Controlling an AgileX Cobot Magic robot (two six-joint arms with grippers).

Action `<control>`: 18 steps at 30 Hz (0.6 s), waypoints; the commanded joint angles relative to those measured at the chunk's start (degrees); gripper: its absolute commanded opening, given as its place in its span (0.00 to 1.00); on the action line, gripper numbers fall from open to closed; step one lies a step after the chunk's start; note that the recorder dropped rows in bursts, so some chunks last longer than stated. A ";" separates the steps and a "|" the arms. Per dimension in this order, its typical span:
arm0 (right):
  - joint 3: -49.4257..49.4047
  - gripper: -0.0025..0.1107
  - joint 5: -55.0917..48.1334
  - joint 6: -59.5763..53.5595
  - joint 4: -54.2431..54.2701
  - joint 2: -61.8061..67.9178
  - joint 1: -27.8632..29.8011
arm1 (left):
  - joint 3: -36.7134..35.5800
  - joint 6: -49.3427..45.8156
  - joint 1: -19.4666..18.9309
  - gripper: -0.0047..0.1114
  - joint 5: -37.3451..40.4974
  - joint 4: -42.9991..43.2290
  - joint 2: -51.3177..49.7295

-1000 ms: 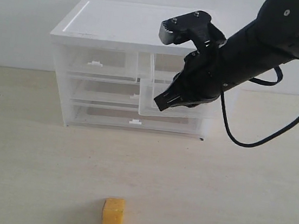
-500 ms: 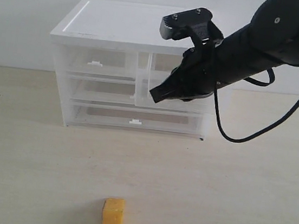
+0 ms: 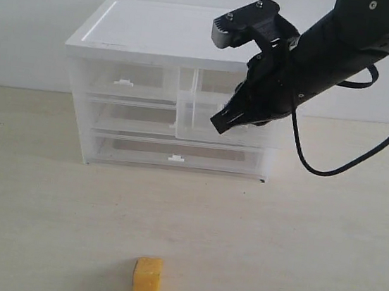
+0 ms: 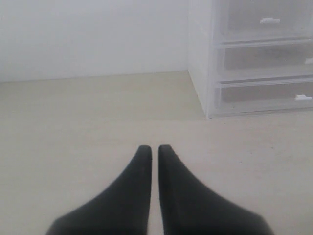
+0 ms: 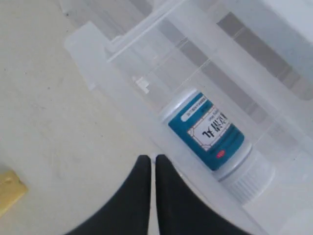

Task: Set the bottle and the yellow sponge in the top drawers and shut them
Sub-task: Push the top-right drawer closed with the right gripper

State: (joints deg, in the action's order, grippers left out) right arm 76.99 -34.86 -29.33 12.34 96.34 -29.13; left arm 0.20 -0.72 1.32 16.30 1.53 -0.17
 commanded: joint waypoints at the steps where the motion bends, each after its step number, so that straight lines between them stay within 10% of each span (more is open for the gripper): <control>1: 0.32 0.03 6.83 0.67 -1.31 0.95 0.05 | -0.20 -0.19 -0.10 0.08 -0.44 -0.44 0.17; 18: 0.32 0.03 30.95 0.73 -2.71 8.15 1.46 | -0.20 -0.19 -0.10 0.08 -0.44 -0.44 0.17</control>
State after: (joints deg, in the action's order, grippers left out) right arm 76.99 -7.69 -28.87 9.62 104.65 -28.64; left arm 0.20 -0.72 1.32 16.30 1.53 -0.17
